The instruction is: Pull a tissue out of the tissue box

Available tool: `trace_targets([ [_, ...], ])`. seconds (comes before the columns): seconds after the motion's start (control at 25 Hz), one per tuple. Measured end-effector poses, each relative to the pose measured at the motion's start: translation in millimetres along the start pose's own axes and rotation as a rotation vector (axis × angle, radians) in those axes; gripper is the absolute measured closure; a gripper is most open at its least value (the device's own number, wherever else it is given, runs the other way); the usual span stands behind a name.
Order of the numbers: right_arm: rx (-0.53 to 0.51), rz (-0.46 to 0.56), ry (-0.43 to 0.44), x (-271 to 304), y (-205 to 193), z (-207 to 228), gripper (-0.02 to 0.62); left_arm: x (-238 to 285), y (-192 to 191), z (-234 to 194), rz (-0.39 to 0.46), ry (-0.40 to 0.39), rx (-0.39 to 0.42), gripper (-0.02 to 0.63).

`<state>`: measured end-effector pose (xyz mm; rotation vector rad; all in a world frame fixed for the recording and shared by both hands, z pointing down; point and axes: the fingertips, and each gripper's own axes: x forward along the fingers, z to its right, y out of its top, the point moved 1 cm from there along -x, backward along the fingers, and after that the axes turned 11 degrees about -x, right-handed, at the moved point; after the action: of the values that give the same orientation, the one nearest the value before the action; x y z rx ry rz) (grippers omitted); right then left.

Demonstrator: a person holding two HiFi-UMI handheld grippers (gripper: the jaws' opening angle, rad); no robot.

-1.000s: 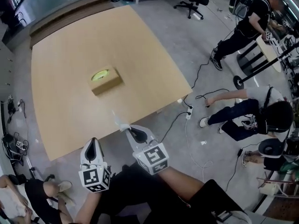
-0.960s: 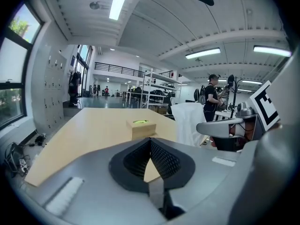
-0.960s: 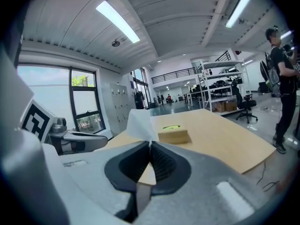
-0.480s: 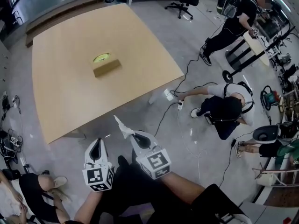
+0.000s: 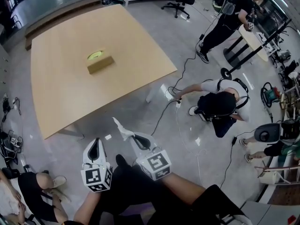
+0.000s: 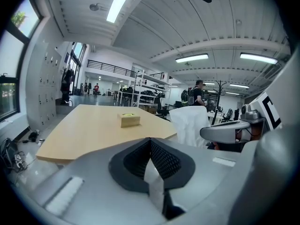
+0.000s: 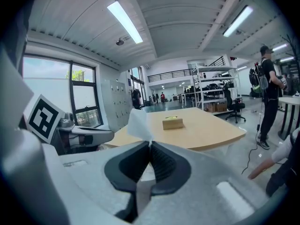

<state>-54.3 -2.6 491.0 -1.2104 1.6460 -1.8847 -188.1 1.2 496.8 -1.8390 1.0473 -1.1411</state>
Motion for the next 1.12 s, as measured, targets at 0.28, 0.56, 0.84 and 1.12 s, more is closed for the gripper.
trace_targets([
  [0.28, -0.01, 0.009, 0.021, -47, -19, 13, 0.601, -14, -15, 52, 0.015, -0.001, -0.004, 0.588],
  [0.56, 0.006, -0.009, 0.059, -112, -53, 19, 0.601, -42, -56, 110, 0.01, 0.011, 0.008, 0.588],
  [0.84, -0.007, -0.017, 0.115, -173, -74, 15, 0.601, -77, -94, 161, 0.001, 0.031, -0.004, 0.588],
  [1.12, -0.02, -0.041, 0.161, -216, -98, 4, 0.601, -108, -127, 182, -0.01, 0.067, -0.028, 0.588],
])
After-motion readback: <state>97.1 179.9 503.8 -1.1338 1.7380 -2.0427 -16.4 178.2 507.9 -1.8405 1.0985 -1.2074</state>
